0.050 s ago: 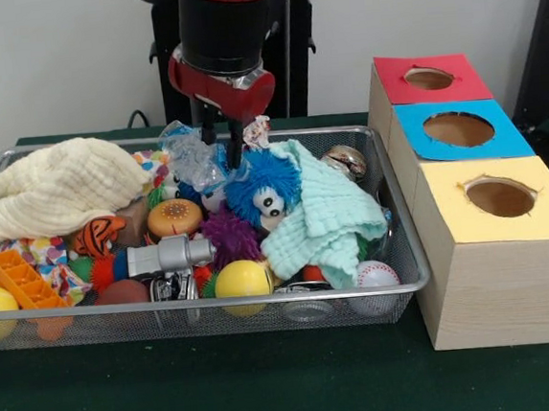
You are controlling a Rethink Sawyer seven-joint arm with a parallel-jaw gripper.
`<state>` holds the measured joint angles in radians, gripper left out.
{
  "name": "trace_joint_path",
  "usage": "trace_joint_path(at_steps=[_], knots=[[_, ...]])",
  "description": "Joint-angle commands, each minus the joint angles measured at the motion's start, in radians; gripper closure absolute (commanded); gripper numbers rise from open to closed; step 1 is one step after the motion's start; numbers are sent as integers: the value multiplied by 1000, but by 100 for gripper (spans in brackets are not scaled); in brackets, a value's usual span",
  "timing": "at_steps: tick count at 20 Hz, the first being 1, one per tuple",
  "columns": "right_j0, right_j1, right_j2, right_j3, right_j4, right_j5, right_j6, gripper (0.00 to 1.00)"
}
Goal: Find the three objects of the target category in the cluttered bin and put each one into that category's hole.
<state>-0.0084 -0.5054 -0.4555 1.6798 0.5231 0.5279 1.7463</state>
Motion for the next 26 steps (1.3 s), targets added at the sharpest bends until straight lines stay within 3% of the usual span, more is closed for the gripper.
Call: trace_joint_path(at_steps=[1, 3, 10, 15, 26], knots=[[-17, -23, 114, -65, -26, 182, 160, 100], [-15, -25, 113, -79, -30, 245, 175, 100], [-52, -49, 185, -15, 0, 462, 178, 100], [-77, -32, 232, 39, 32, 487, 145, 100], [-158, 56, 351, -16, 71, 619, 172, 100]])
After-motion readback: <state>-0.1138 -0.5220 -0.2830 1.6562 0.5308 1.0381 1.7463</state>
